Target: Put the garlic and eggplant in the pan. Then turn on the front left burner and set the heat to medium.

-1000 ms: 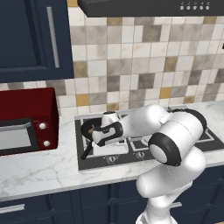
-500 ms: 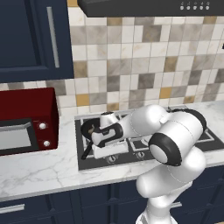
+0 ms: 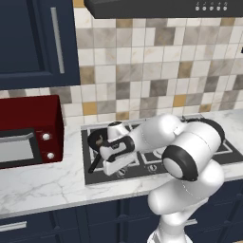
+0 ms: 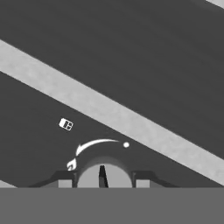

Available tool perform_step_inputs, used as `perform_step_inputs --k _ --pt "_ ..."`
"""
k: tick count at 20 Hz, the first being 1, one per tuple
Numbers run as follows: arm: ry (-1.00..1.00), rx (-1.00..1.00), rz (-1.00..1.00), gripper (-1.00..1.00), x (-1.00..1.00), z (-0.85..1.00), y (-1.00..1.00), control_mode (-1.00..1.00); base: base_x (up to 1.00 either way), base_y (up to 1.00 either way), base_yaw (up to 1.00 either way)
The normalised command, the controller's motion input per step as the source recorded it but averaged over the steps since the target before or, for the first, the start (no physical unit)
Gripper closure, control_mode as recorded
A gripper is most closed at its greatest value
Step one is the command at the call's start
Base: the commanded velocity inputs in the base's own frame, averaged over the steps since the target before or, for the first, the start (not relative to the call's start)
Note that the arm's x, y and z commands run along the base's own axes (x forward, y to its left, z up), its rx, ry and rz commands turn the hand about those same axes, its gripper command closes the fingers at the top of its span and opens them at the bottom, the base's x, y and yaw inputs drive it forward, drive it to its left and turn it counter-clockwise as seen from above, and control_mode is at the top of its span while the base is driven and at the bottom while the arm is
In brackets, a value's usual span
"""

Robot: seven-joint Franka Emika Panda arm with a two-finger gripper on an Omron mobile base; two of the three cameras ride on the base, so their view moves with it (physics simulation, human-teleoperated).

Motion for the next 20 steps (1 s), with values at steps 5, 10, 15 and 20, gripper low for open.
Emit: perform_step_inputs --k 5,10,15,20 --pt "0.00 0.07 0.37 1.00 -0.11 0.00 -0.10 -1.00 0.00 0.00 0.00" --pt "0.00 0.05 0.37 1.00 -0.06 0.00 -0.16 -1.00 0.00 0.00 0.00" --pt "0.00 0.05 0.37 1.00 0.00 0.00 -0.28 -1.00 0.00 0.00 0.00" --pt "0.00 0.06 0.37 1.00 0.00 0.00 -0.24 -1.00 0.00 0.00 0.00"
